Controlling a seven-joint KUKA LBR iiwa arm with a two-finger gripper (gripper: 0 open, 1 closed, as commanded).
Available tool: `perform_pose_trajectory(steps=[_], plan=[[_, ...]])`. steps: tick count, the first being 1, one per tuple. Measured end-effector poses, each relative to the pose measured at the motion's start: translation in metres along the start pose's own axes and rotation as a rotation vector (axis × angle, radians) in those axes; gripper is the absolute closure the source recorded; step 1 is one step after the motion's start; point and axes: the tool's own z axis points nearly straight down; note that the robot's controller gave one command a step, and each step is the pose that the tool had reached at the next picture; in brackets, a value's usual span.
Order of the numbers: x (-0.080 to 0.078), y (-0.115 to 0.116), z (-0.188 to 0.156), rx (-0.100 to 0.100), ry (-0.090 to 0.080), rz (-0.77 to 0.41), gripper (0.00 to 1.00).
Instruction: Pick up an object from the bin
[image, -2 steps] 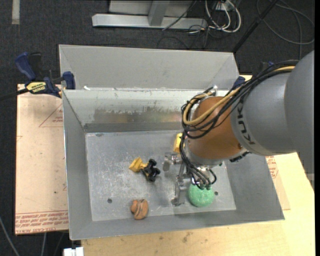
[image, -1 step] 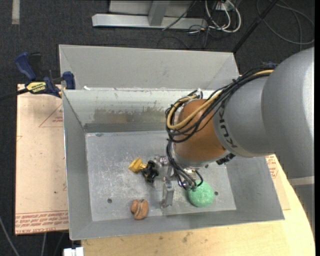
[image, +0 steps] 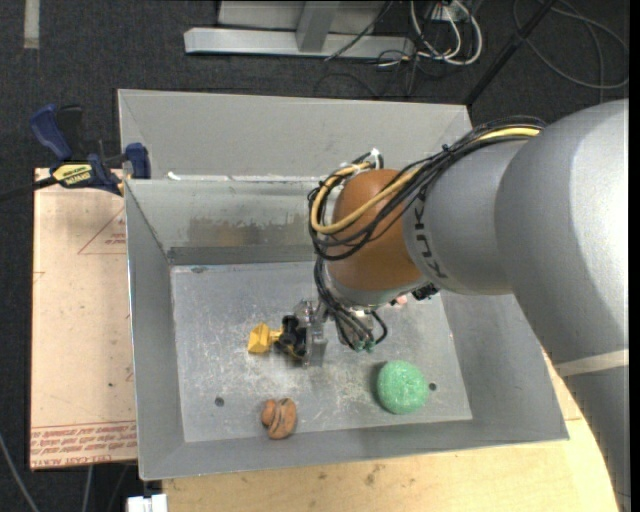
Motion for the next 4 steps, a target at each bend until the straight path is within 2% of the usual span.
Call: perform_pose_trajectory(steps=[1, 2, 3, 4], plan=[[0.0, 0.0, 0.0, 0.0, 0.0, 0.0, 1.0], [0.027, -0.004, -0.017, 0.001, 0.006, -0.002, 1.0], [0.038, 0.005, -0.038, 0.001, 0.004, -0.028, 1.0], [0.009, 0.01, -0.048, 0.0, 0.004, -0.03, 1.0]])
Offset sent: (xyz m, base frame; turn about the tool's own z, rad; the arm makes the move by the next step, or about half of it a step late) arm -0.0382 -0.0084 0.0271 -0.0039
